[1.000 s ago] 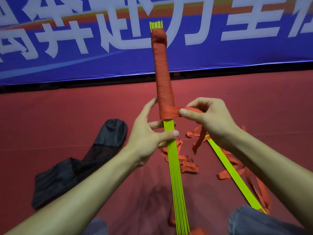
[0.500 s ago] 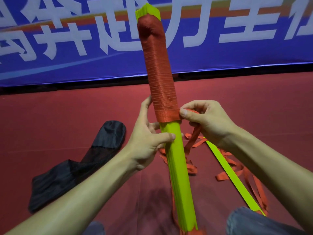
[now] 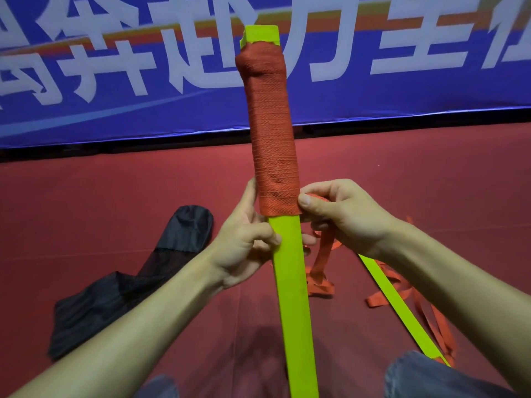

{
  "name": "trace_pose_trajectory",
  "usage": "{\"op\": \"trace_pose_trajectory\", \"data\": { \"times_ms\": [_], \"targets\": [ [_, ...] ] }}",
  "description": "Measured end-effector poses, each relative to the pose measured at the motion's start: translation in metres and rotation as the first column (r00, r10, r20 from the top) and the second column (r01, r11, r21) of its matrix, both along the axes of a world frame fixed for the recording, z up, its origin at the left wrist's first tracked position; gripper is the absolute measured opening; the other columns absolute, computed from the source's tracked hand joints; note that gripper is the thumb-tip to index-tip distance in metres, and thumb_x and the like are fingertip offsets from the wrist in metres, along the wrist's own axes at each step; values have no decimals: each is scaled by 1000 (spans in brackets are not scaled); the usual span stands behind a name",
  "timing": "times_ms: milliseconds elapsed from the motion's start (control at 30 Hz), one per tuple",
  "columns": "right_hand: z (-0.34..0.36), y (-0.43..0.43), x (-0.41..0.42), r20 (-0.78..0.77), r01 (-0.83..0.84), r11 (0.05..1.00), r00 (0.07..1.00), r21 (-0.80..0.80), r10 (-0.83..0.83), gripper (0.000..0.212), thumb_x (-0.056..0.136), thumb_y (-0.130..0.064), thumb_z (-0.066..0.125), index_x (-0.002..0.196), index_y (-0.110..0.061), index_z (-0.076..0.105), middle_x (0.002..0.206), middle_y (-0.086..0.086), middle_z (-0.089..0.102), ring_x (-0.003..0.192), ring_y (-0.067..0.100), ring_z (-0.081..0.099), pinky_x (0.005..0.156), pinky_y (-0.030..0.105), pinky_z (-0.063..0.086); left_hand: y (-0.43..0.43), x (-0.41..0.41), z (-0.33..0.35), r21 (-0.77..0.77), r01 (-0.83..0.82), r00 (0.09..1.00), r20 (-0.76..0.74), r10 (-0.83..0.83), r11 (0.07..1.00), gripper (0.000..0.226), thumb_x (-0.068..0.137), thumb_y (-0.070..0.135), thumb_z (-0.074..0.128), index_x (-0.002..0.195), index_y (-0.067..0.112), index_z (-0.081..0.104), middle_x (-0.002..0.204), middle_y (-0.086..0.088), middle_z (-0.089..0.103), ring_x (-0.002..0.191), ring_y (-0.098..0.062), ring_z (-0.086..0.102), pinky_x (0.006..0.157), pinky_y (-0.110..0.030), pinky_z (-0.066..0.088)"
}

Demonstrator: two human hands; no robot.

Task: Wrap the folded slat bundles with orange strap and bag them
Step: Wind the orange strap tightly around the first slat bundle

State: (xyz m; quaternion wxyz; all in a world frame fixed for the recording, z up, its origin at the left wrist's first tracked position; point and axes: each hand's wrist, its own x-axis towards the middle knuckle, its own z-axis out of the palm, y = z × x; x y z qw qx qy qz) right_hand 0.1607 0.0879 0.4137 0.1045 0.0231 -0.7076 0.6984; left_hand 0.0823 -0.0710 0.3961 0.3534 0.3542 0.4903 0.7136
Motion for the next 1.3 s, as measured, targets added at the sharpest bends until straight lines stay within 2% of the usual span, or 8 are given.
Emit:
{"op": "trace_pose_trajectory", "data": {
  "times_ms": [133,233,367,500,700,900,1100,1300],
  "targets": [
    [3,-9,0,-23,150,988,989,29,-149,21,73,-31,67,75,-10,62,59,-3,56,47,4,42,47,18,33,3,5,3,-7,-205,966,-164,201,979,108,68,-16,54,144,53,20,98,-14,67,63,-29,64,51,-27,52],
    [7,-12,1,-62,301,952,953,65,-297,20,76,-23,74,71,-10,61,53,-6,50,47,5,40,46,17,36,1,10,3,-41,-366,867,-378,324,930,119,79,-13,74,150,54,6,117,-9,69,90,-25,73,77,-37,61],
    [9,-19,1,-131,392,912,917,123,-377,22,79,-11,77,68,-9,59,47,-13,54,45,-3,47,47,13,39,9,13,-4,-81,-534,738,-531,417,842,128,60,17,92,140,70,7,106,10,71,90,-19,73,83,-50,60],
    [11,-26,2,-138,441,879,896,181,-422,21,76,-15,81,71,-6,63,64,4,66,59,9,59,54,28,49,12,9,-8,-78,-595,691,-558,459,800,126,56,22,87,145,66,9,91,5,76,86,-16,73,76,-52,60],
    [10,-32,3,-133,420,886,906,197,-401,22,75,-12,82,73,-2,62,58,3,62,47,4,54,43,19,43,9,9,-10,-83,-589,715,-518,470,804,121,56,22,85,144,64,14,91,7,75,89,-18,73,73,-54,61],
    [12,-18,3,-175,413,865,910,286,-377,18,80,-17,78,78,-3,66,73,11,71,60,14,60,52,34,51,7,4,-6,-91,-586,700,-558,446,805,120,57,19,86,142,69,16,90,6,75,86,-21,73,74,-57,59],
    [13,-8,3,-230,421,840,904,341,-359,11,81,-7,77,77,-10,67,73,3,72,66,9,65,64,21,51,4,0,-9,-131,-569,739,-515,435,812,118,64,8,87,138,72,22,91,7,75,84,-26,72,73,-47,60],
    [9,-3,2,-210,427,856,901,290,-379,15,78,-9,79,78,-3,65,64,1,63,47,-3,50,46,10,38,1,8,-2,-144,-471,825,-421,377,870,114,73,-9,82,149,54,25,97,-16,71,89,-33,72,57,-43,61]
  ]
}}
